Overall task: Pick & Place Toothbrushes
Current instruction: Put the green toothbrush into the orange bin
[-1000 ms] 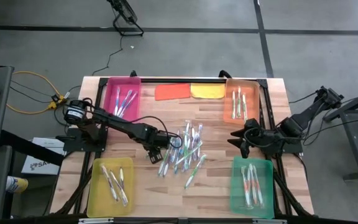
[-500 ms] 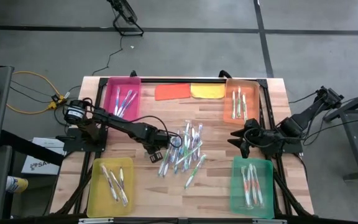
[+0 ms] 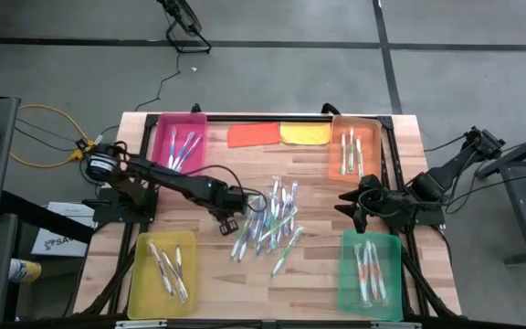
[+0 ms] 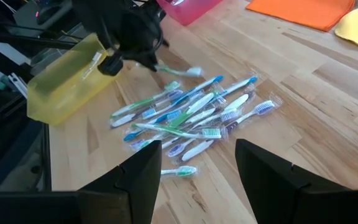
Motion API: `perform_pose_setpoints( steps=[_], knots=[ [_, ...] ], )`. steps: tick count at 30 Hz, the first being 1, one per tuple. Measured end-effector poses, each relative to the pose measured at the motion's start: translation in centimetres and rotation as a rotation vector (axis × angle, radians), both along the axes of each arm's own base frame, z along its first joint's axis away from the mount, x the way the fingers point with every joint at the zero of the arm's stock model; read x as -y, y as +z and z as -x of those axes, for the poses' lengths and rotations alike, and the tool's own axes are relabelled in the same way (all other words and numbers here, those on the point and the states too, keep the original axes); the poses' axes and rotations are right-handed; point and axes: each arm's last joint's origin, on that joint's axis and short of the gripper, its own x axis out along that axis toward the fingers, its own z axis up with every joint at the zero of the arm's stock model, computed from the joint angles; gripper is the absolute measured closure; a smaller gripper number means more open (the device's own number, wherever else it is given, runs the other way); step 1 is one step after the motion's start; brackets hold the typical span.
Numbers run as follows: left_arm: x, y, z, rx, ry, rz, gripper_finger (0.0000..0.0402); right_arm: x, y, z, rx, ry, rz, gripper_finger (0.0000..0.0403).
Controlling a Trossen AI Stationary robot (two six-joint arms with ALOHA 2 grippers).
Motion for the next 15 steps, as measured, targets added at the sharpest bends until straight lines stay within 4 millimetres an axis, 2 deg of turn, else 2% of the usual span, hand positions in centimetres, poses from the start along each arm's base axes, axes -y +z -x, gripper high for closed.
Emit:
perform_pose_setpoints(
  steps=[6,15],
  knots=[
    [-1.4,2.5,-0.3,0.174,0.01,-0.039,0.0391,0.0,0.0,0.0,-0.003,0.01,0.014,0.0204],
    [-2.9,6.7,-2.9,0.628,-0.121,-0.138,0.0391,0.0,0.1,-0.1,0.004,0.005,0.016,0.0204]
  ],
)
